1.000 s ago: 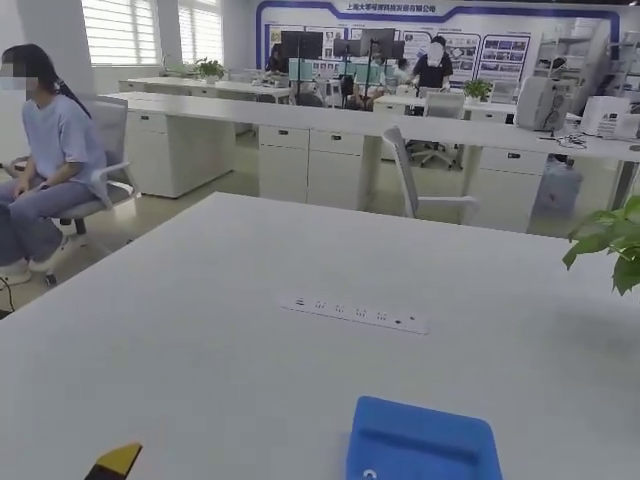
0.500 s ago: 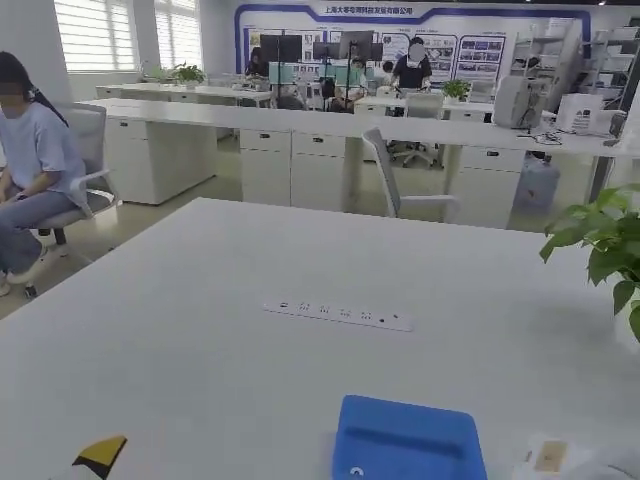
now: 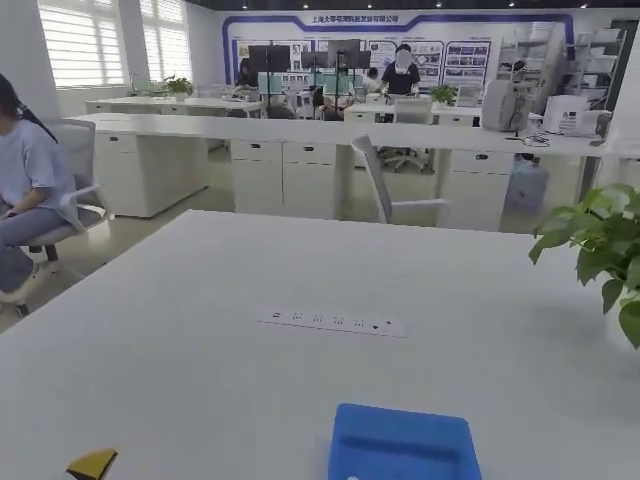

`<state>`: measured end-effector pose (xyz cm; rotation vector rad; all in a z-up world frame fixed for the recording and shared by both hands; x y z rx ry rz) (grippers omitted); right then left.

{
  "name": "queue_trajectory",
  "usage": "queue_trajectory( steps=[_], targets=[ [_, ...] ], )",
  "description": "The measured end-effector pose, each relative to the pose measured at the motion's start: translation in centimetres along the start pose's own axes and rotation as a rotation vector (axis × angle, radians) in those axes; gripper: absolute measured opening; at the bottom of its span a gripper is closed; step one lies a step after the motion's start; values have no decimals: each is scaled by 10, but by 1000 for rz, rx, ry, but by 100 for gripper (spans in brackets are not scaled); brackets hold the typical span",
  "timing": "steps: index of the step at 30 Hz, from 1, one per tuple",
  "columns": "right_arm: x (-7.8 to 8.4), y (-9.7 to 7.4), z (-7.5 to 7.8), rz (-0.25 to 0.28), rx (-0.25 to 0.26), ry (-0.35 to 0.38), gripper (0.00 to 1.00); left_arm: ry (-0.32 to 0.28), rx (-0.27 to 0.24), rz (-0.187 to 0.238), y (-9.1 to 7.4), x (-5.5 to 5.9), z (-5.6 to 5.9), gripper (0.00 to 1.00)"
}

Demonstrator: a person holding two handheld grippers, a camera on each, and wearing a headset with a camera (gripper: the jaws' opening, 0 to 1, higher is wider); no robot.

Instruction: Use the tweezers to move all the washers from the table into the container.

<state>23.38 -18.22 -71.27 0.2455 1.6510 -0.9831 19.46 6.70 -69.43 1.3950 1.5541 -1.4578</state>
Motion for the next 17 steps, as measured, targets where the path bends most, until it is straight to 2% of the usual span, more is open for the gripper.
queue_trajectory(
  steps=[6,9,13,15,17],
  targets=[
    [9,-10,9,36,75,48,83,5,5,-26,0,7,1,97],
    [17,-13,15,30,114,70,87,-6,2,-35,-1,10,1,97],
    [23,-15,19,36,114,101,87,-14,-2,-40,-2,13,2,97],
    [22,-17,20,56,125,111,89,-20,1,-43,-2,15,3,97],
    [23,-17,22,46,140,105,91,-15,2,-48,-1,16,4,97]
  ],
)
Point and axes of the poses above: the centre of the closed fingertips' face, and the gripper's own axes: y roughly forward along the fingers, z roughly to its right, x roughly out of its underside, the point moved 3 cm from there along -y, roughly backward along the fingers, and after that the axes turned 7 degrees about z, right-handed, at the moved point
